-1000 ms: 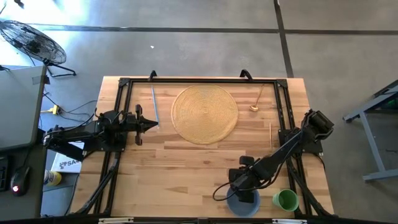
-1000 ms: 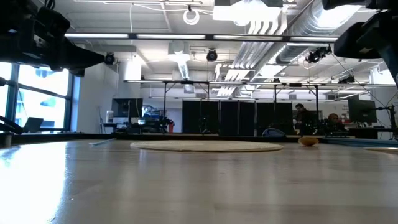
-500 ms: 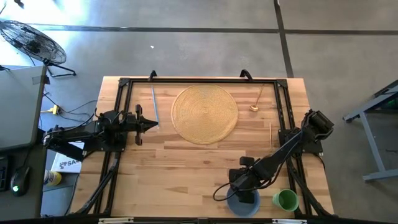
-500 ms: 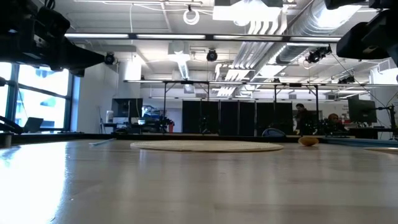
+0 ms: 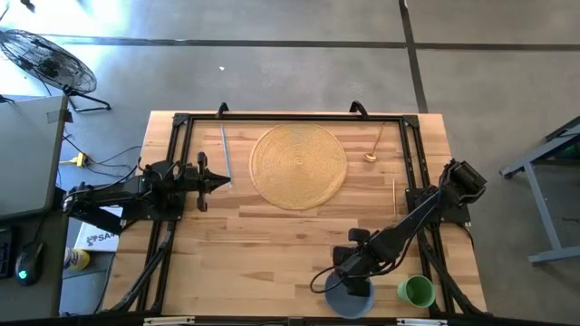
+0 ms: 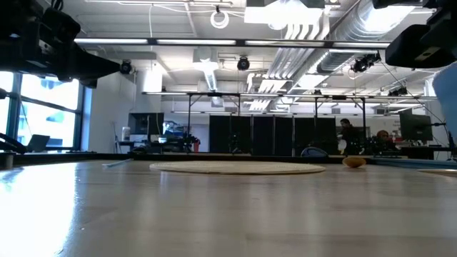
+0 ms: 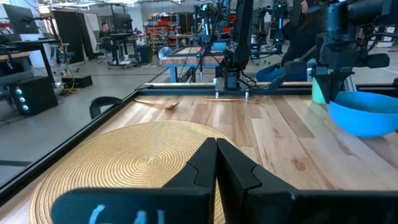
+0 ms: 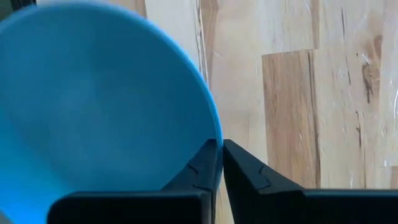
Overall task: Pick & Place Utensil
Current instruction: Put the blue bowl in the center of the brown mat
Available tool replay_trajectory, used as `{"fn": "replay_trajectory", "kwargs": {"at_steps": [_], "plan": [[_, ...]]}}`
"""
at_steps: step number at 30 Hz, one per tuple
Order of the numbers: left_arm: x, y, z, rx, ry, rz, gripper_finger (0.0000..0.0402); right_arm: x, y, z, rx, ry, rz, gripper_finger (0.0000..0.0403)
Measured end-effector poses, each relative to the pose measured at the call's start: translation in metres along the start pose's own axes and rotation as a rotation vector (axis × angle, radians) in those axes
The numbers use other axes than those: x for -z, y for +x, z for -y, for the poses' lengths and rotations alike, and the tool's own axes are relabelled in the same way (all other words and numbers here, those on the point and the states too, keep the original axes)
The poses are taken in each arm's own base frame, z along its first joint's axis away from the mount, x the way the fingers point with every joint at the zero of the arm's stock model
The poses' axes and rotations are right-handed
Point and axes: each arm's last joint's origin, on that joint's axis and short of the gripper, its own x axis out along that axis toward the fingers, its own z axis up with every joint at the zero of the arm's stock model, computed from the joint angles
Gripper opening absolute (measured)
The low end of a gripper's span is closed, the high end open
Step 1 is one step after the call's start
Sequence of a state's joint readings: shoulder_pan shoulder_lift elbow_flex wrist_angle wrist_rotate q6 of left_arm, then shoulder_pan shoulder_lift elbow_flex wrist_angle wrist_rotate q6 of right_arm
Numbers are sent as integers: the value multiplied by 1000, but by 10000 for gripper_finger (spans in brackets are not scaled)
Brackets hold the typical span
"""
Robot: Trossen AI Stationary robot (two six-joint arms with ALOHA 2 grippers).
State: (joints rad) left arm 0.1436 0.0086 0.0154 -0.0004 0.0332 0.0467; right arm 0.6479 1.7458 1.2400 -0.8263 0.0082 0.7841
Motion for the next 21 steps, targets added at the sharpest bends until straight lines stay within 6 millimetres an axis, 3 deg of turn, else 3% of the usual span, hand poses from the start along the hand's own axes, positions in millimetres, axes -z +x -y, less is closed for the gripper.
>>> {"fn": "replay_trajectory", "kwargs": {"at_steps": [15,21], "plan": [[0,0,0,0,0,0,1,-2,0,-1,-12,4,13,5],[0,0,0,0,0,0,1,-13,-2,8,-45,169,-2,3]]}}
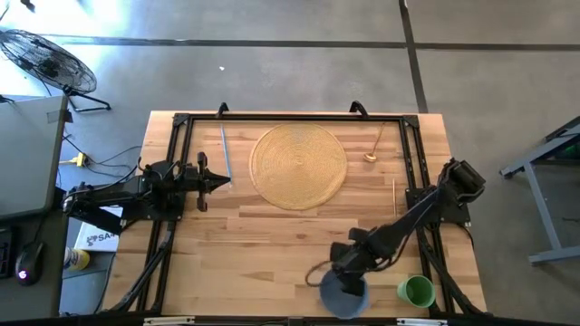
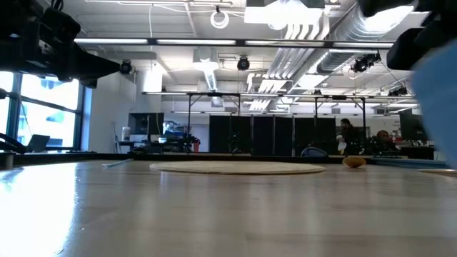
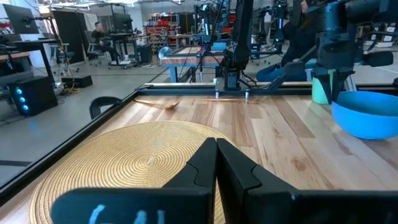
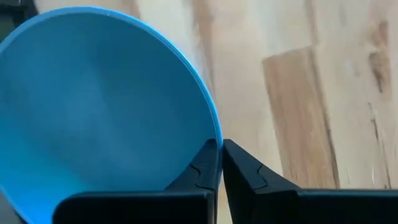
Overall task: Pick & Place Utensil
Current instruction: Put the blue bowl in the center of the brown mat
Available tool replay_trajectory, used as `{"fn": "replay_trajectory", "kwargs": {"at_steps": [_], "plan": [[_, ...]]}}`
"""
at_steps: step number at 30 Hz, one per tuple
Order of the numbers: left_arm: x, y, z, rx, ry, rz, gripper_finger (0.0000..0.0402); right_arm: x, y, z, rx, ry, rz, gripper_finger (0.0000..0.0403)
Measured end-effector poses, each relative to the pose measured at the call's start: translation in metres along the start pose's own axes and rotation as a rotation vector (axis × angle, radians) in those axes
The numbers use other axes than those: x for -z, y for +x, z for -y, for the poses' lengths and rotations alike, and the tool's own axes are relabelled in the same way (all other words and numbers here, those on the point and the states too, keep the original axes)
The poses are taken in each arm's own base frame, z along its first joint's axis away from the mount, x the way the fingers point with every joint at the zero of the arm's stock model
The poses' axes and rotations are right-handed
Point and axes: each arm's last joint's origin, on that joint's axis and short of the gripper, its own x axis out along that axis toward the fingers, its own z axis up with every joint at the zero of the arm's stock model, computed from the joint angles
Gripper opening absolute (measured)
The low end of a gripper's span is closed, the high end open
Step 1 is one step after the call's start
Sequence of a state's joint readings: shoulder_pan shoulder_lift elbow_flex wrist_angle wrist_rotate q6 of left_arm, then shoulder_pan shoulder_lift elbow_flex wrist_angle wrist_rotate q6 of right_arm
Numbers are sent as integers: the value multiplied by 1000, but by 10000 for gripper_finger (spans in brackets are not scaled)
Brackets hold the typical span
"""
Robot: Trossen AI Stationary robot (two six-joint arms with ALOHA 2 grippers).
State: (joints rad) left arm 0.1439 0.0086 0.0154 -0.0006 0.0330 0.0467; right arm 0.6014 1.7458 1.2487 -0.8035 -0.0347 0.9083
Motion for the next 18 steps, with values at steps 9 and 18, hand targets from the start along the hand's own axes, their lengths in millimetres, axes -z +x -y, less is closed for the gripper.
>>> {"fn": "replay_trajectory", "kwargs": {"at_steps": [9,18], "plan": [[0,0,0,0,0,0,1,-43,-6,39,19,332,65,4],[0,0,0,0,0,0,1,-93,-20,96,21,568,224,4]]}}
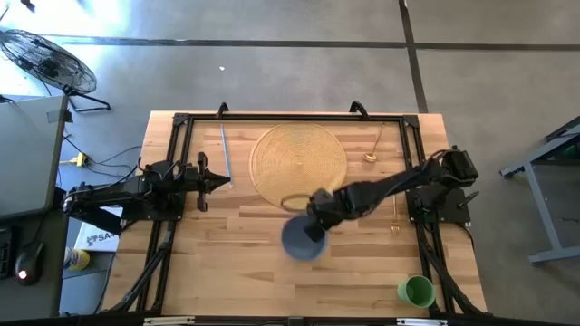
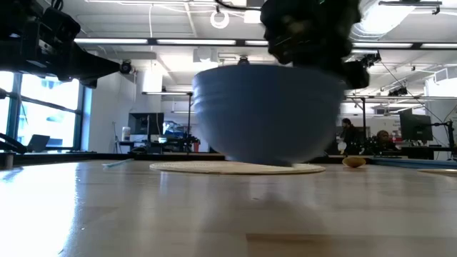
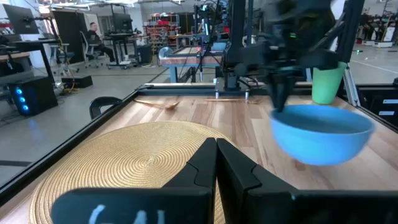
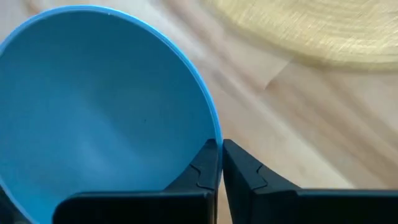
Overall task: Pick & Place Utensil
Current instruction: Put the blue bowl in the center of the brown mat
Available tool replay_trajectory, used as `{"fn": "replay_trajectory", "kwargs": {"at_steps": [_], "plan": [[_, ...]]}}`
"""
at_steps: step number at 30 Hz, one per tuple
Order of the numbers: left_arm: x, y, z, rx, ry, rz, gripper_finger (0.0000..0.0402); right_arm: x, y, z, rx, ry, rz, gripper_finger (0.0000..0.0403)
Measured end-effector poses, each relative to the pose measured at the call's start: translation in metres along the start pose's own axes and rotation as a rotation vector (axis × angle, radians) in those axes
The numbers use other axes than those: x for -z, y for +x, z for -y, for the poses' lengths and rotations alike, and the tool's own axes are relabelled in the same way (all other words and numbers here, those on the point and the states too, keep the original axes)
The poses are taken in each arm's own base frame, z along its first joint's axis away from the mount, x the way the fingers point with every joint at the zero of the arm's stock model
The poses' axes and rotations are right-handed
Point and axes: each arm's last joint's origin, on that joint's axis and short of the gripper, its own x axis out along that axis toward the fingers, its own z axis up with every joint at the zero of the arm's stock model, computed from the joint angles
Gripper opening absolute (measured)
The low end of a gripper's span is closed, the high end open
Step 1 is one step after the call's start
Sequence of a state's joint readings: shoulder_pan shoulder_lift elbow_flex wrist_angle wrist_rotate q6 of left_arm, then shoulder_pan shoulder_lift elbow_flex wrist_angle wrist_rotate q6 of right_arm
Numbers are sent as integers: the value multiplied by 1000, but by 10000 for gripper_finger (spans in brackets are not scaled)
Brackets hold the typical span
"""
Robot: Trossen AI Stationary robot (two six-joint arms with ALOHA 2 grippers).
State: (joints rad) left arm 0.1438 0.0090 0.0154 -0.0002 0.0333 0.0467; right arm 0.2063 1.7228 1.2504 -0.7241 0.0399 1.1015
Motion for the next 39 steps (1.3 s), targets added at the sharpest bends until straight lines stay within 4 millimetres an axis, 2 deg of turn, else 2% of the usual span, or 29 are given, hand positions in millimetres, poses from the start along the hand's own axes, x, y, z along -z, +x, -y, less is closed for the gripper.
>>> {"fn": "replay_trajectory", "kwargs": {"at_steps": [6,10,16,20,26,33,39], "plan": [[0,0,0,0,0,0,1,-54,-12,21,2,148,73,3],[0,0,0,-1,0,0,1,-87,-21,41,26,249,124,4],[0,0,0,0,0,0,1,-123,-26,77,71,380,181,3],[0,0,0,0,0,0,1,-137,-29,95,98,457,219,3],[0,0,0,0,0,0,1,-152,-19,115,161,600,254,2],[0,0,0,0,0,0,1,-158,-2,120,164,648,233,3],[0,0,0,0,0,0,1,-158,5,121,184,656,218,2]]}}
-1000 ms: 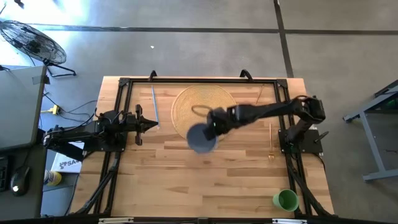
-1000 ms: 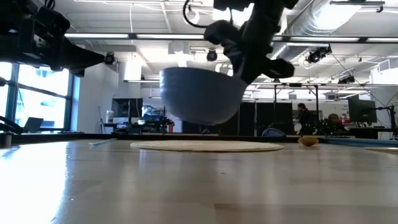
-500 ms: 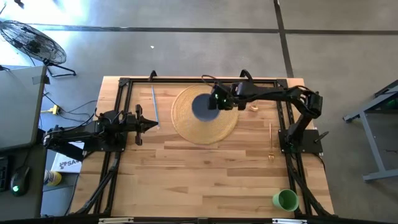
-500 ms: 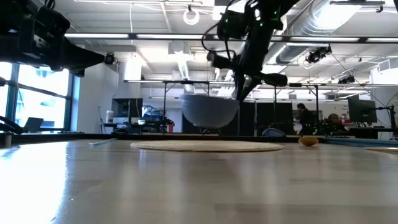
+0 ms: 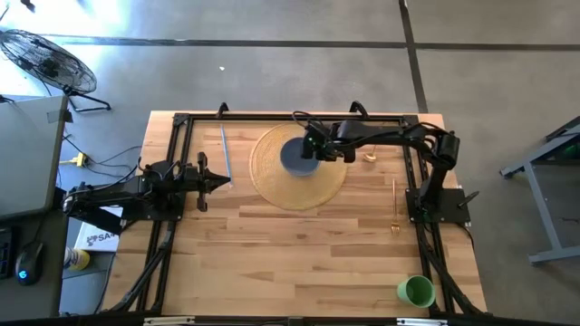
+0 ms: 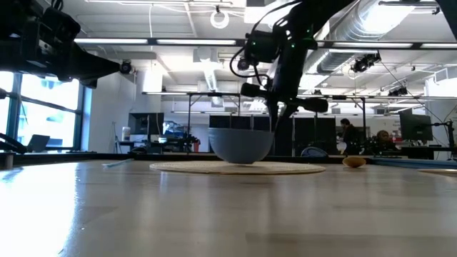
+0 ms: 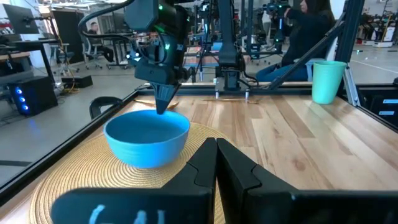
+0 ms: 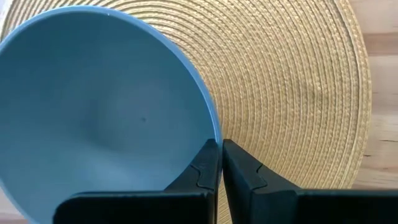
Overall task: Pick & Place Utensil
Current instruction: Put the blue bowl in the center of the brown mat
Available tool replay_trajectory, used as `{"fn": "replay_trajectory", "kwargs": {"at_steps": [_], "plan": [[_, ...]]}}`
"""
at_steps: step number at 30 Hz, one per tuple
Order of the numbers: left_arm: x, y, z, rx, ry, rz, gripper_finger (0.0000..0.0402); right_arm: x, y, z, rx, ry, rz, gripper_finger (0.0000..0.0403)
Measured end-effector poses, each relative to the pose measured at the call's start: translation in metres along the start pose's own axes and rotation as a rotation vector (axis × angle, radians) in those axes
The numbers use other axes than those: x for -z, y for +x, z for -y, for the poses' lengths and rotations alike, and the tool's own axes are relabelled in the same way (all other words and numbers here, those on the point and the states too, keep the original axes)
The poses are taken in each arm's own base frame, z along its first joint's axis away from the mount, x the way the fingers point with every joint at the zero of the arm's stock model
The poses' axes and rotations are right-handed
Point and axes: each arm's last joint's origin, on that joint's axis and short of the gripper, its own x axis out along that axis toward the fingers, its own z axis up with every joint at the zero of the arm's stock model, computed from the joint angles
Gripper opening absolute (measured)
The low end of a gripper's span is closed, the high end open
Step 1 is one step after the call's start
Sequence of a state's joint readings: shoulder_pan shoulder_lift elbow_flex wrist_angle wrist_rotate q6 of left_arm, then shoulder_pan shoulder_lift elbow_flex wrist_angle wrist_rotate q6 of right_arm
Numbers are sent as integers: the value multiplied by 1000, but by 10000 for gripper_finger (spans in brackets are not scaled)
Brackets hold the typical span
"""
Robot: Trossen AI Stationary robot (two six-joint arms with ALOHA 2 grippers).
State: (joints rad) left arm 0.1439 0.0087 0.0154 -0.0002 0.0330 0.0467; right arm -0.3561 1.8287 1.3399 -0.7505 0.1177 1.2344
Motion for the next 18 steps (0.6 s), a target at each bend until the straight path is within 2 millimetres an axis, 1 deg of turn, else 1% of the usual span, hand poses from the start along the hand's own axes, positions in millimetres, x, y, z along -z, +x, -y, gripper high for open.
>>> {"fn": "replay_trajectory", "kwargs": {"at_steps": [3,18], "plan": [[0,0,0,0,0,0,1,0,0,0,1,0,2,7],[0,0,0,0,0,0,1,0,0,0,0,-3,4,61]]}}
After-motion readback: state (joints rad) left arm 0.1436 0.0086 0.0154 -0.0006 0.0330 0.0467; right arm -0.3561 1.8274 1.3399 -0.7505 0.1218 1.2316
